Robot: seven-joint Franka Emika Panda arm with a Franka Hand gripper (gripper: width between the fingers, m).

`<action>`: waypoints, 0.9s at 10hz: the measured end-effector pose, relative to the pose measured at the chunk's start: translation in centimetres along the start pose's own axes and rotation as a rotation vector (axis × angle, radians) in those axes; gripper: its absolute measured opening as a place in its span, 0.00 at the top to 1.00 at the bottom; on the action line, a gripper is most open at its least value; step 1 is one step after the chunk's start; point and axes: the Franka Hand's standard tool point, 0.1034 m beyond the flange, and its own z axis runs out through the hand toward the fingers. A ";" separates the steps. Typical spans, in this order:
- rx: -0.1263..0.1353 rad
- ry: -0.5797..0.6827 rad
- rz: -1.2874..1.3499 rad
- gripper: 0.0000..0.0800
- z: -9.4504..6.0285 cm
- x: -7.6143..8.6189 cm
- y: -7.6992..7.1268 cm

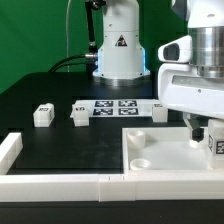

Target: Assemble one leg

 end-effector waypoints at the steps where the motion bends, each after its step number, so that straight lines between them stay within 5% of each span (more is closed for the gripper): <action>1: -0.001 -0.001 -0.174 0.19 0.0 0.2 0.2; 5: -0.031 0.010 -0.634 0.19 0.0 0.9 0.7; 7: -0.034 0.012 -0.652 0.19 0.1 0.9 0.7; 9: -0.034 0.012 -0.652 0.50 0.1 0.9 0.8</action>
Offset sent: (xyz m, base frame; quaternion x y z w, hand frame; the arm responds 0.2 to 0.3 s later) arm 0.0050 0.0075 -0.0029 0.0045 -0.0256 -0.3029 0.9527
